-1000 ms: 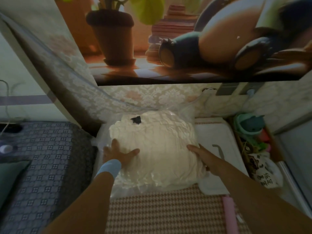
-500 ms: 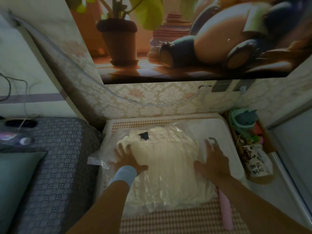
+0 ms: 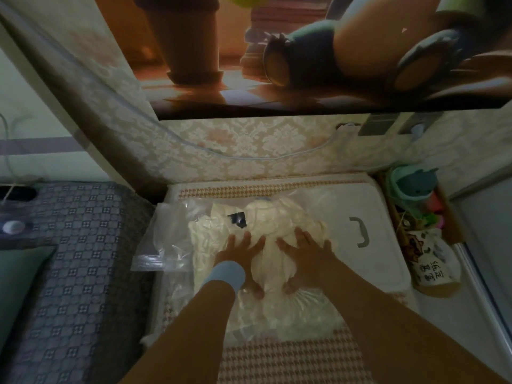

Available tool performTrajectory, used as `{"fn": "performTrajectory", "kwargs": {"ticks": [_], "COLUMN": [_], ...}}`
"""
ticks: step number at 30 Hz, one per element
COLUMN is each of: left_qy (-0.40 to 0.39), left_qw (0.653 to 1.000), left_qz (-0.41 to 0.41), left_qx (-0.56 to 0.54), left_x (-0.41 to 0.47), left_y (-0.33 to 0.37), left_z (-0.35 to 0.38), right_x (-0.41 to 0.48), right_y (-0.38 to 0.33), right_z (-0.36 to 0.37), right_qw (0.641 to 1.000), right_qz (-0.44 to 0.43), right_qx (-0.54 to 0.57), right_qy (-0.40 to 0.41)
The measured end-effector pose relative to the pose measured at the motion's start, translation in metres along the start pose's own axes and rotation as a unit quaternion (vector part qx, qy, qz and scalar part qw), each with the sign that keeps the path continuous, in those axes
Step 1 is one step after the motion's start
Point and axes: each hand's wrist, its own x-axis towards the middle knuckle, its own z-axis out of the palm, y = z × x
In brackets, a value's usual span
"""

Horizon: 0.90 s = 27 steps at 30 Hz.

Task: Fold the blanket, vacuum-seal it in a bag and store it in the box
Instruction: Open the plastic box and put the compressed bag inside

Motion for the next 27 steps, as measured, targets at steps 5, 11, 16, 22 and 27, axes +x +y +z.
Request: {"fn": "performTrajectory", "kwargs": {"ticks": [5, 11, 16, 22, 27], "left_qy": [0.027, 0.027, -0.05, -0.062, -0.079], "left_qw": [1.0, 0.999, 0.997, 0.996, 0.989], "left_qz": [-0.005, 0.023, -0.012, -0.036, 0.034], "left_qx": [0.01, -0.014, -0.05, -0.048, -0.123], "left_x": [0.022, 0.044, 0.073, 0.083, 0.021], "left_y": [0.0, -0.005, -0.007, -0.02, -0.009], "left_z": [0.004, 0.024, 0.075, 0.072, 0.033], "right_x": [0.021, 0.04, 0.059, 0.065, 0.03], "right_y": [-0.002, -0.012, -0.011, -0.015, -0.014], "right_z": [0.003, 0.016, 0.057, 0.033, 0.018], "right_qw": [1.0, 0.999, 0.997, 0.994, 0.993], "right_qz": [0.013, 0.014, -0.051, -0.098, -0.112], "right_qx": [0.001, -0.016, 0.02, -0.046, 0.029], "right_qy": [0.011, -0.03, -0.053, 0.017, 0.011]}}
